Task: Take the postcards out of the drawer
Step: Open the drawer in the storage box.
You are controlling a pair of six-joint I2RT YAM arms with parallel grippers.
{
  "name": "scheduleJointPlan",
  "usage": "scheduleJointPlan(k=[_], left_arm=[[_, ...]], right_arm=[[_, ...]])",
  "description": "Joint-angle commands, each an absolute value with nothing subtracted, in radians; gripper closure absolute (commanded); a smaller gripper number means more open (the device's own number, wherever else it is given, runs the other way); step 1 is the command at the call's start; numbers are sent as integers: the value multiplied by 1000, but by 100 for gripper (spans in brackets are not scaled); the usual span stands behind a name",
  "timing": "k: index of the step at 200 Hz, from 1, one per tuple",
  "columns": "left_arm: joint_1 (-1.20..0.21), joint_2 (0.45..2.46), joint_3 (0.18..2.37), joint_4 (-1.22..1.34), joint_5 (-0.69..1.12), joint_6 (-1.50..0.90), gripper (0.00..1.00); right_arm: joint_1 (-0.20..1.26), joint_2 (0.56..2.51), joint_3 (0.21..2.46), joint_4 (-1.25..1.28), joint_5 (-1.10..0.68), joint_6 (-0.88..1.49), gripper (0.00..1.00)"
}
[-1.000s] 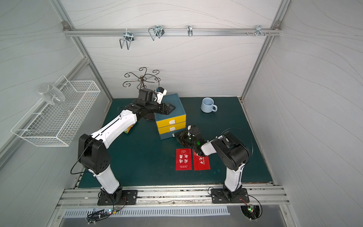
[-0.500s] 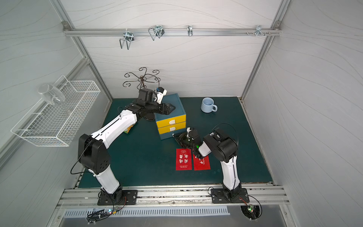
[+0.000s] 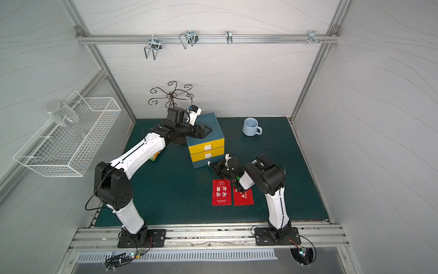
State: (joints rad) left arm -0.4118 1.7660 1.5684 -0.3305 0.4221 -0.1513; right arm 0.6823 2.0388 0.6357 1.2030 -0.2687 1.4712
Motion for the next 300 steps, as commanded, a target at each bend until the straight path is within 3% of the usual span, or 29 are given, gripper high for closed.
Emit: scheduleJointPlan(k=[1, 196, 300], left_arm=[[-407, 1814, 1517, -489, 424, -163, 12], [-405, 1792, 1477, -477, 437, -173, 11], [-405, 1802, 1468, -464, 447, -183, 11]], right_arm=[[693, 2014, 602, 1261, -274, 1486, 100], [753, 1655, 243, 1198, -298, 1518, 100], [752, 1213, 246, 584, -279, 1381, 100]])
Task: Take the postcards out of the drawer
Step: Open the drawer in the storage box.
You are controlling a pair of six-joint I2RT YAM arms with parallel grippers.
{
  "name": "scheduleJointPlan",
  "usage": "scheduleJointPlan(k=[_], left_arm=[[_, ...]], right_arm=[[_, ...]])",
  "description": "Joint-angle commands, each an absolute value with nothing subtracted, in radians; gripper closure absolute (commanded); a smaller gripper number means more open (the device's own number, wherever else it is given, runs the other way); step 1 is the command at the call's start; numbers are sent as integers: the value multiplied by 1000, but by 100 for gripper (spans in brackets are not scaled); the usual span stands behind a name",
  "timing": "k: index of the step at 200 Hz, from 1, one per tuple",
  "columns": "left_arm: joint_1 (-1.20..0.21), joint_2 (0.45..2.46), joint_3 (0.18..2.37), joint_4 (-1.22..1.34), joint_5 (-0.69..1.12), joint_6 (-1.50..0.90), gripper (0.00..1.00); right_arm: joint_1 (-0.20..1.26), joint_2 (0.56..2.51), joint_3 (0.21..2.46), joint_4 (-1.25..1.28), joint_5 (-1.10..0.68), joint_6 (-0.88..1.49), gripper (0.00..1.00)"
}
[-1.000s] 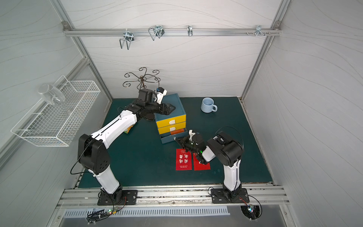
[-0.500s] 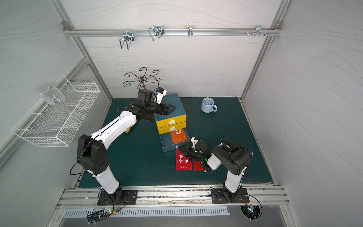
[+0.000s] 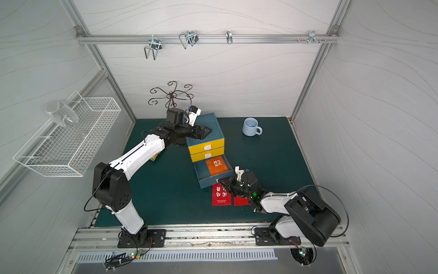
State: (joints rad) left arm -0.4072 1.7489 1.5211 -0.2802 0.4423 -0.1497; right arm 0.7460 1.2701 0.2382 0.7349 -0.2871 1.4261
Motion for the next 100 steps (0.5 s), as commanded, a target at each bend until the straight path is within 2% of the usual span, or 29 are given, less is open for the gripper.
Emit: scheduleJointPlan(k=[1, 100], left_arm=[[-405, 1803, 1468, -464, 448, -183, 11], [-405, 1804, 1467, -469, 447, -181, 11]], right_arm=[[753, 1212, 246, 583, -280, 1382, 100], [763, 1293, 256, 602, -326, 1394, 100]])
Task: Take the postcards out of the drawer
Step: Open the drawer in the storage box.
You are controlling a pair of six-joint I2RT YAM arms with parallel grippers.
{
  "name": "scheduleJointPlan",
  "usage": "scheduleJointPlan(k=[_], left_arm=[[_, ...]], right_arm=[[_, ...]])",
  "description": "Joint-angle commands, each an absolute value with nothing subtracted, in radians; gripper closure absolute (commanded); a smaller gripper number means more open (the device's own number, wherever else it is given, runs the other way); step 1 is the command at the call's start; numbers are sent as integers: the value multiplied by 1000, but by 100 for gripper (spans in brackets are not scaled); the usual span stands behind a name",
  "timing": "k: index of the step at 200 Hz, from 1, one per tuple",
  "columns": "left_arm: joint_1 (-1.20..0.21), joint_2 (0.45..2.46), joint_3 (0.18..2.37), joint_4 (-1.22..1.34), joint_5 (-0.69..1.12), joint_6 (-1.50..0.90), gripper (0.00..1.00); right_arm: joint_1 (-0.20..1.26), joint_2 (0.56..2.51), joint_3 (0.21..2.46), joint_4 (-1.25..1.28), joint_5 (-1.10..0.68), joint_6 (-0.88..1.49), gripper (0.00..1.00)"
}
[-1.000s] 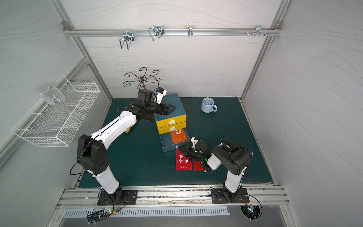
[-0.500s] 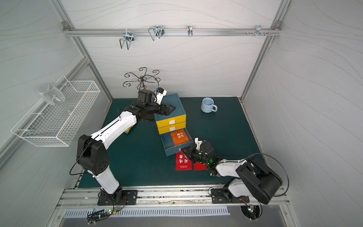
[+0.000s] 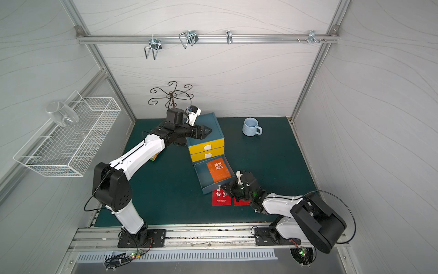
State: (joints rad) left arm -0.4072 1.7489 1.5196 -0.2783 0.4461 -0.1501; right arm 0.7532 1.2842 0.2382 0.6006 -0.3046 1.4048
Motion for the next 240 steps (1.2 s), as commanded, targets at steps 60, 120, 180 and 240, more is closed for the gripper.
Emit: scheduleJointPlan(k=[60, 120, 180, 240], left_arm=[[-405, 1806, 1467, -468, 448, -184, 10], [-404, 1810, 1471, -470, 448, -186, 10], [-403, 1804, 1478, -459, 455, -200, 9], [-402, 1804, 1509, -458, 459, -215, 8]], right_arm=[[767, 1329, 276, 603, -348, 1387, 100], [766, 1372, 292, 622, -361, 1389, 100], [759, 1314, 289, 553, -338, 1380, 91], [749, 1197, 323, 384, -298, 1320, 70]])
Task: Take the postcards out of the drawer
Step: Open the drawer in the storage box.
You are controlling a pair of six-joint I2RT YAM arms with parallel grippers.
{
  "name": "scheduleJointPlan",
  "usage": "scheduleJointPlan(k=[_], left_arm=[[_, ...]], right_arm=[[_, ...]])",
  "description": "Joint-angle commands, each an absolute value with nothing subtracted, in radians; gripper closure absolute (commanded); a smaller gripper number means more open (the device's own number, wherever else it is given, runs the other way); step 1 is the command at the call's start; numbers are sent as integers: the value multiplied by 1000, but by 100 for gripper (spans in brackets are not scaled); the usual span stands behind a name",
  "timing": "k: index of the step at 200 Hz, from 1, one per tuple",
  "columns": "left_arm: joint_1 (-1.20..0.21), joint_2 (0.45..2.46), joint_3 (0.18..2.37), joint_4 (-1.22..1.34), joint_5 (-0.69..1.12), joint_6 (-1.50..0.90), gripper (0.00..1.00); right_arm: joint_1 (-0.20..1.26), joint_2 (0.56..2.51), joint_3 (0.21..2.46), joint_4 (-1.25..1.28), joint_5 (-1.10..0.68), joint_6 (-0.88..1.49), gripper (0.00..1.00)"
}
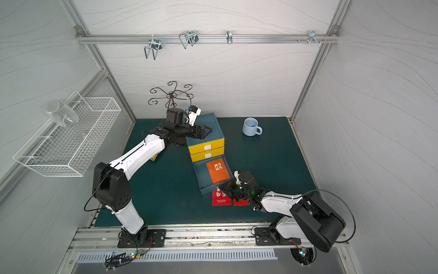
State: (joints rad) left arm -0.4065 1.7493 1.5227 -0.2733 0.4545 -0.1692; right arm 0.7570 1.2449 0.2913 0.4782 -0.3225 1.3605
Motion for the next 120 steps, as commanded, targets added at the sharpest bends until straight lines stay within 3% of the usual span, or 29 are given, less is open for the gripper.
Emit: scheduleJointPlan(k=[1, 56, 86, 120], left_arm=[[-402, 1803, 1509, -459, 458, -215, 8], [-402, 1762, 1580, -484, 417, -218, 8], [-402, 1695, 1620, -504, 378, -242, 8], [-410, 1570, 1551, -514, 333, -330, 8]], right_arm=[[748, 1196, 323, 382, -299, 1320, 69], [747, 1092, 419, 167, -302, 1198, 54], [724, 1000, 532, -86, -289, 1060, 53], [602, 1015, 671, -319, -334, 849, 56]])
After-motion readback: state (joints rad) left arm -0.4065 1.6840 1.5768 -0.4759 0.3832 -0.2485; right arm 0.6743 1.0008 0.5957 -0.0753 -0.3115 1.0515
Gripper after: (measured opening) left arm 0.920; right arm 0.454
